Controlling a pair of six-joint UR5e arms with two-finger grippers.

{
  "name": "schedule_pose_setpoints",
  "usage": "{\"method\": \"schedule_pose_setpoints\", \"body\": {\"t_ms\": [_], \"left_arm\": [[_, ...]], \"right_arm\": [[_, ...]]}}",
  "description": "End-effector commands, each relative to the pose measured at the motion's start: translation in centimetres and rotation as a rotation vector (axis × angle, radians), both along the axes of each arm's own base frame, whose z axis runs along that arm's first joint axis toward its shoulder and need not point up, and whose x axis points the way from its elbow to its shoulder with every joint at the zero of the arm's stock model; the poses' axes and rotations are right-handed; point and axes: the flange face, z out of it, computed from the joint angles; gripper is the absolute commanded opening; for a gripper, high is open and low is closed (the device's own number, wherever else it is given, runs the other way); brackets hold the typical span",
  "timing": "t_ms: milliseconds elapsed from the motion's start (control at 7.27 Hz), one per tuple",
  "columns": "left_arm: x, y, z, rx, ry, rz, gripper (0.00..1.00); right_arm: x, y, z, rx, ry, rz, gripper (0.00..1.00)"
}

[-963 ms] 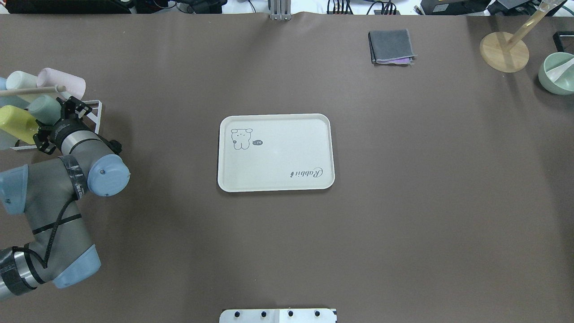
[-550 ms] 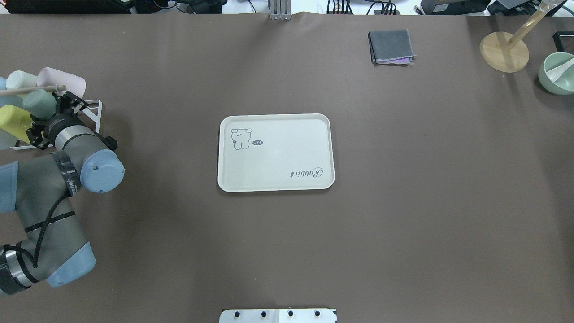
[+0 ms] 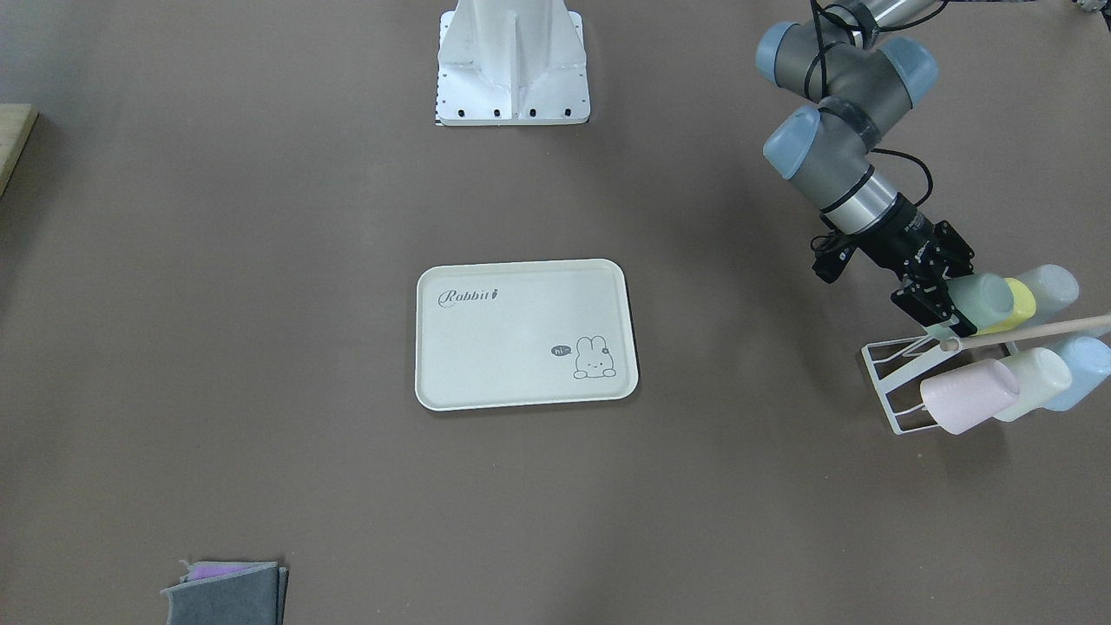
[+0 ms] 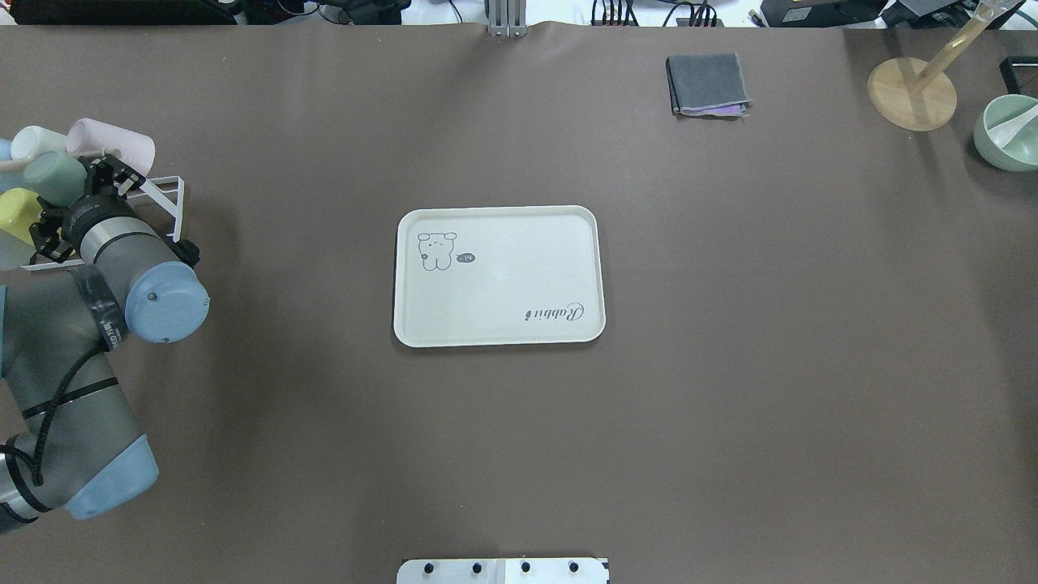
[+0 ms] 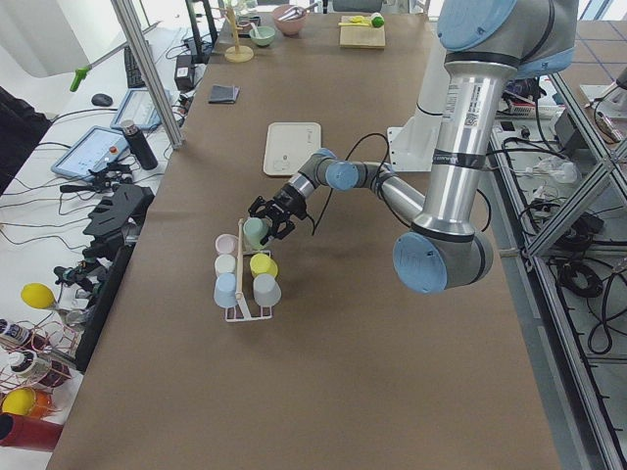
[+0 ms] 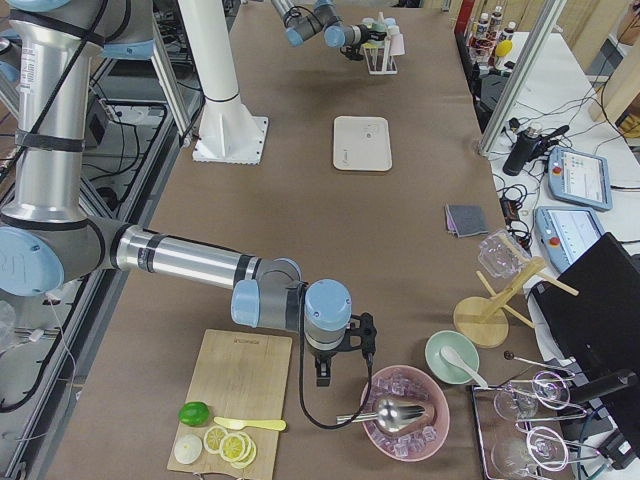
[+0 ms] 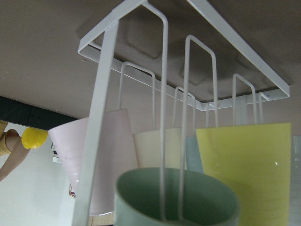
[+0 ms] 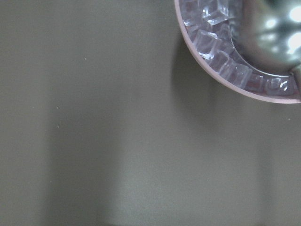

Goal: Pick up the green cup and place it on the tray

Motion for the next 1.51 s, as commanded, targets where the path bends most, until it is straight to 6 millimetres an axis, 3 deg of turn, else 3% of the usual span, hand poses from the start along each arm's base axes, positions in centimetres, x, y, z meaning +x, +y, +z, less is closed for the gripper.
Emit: {"method": "schedule_pose_setpoints", "body": {"t_ms": [0, 688, 1238, 1375], "left_arm": [[-1.6, 0.8, -0.9, 0.001, -0.004, 0.024, 0.04], [-3.5, 2.2, -3.0, 0.007, 0.006, 0.065, 0.03], [-7.0, 5.6, -8.8, 0.084, 0.107, 0.098, 0.03], [-6.8, 5.7, -9.8, 0.123, 0.162, 0.101, 0.00]], "right_arm": [[0.0, 0.2, 0.2, -0.004, 0.000, 0.000, 1.00], [0.1, 0.2, 0.2, -0.003, 0.003, 0.000, 1.00], [0.0, 0.6, 0.4, -0.009, 0.003, 0.000, 1.00], [0.0, 1.6, 1.1, -0.024, 0.001, 0.000, 1.00]]}}
